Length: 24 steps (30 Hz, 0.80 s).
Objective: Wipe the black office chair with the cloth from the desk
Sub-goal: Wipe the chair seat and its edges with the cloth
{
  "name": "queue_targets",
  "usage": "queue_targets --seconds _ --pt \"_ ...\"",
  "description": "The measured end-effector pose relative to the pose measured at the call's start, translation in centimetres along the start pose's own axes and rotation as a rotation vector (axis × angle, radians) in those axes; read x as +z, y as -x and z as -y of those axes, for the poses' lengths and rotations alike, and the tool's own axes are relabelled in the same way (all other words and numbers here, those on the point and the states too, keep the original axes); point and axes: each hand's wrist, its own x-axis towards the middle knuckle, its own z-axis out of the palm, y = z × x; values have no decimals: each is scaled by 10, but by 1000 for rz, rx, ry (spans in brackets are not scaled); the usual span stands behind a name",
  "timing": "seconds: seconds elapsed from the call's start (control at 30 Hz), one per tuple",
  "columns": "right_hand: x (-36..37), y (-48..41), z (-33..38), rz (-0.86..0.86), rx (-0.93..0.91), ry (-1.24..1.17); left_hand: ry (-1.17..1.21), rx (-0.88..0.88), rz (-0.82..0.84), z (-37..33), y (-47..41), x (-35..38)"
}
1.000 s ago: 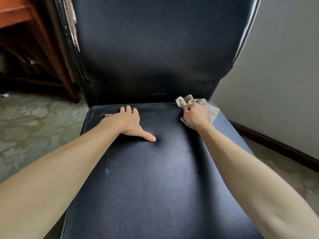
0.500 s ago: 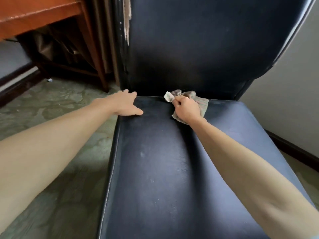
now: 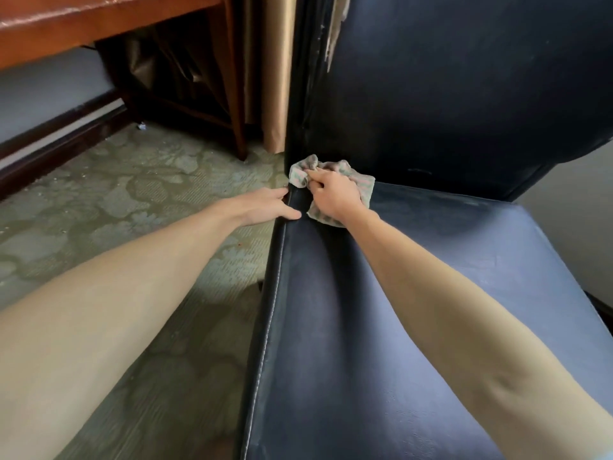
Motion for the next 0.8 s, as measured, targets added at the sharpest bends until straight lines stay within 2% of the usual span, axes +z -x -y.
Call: queue_targets --seconds 0.23,0.47,0.67,0.8 --pt "-1 8 5 37 -123 26 123 35 -93 6 7 -3" --pt "-2 38 15 48 -216 4 72 -1 -140 13 18 -2" --pt "-5 65 13 102 -284 26 81 39 -134 26 26 2" --pt "-4 82 14 125 -301 -65 171 48 -184 31 28 -1"
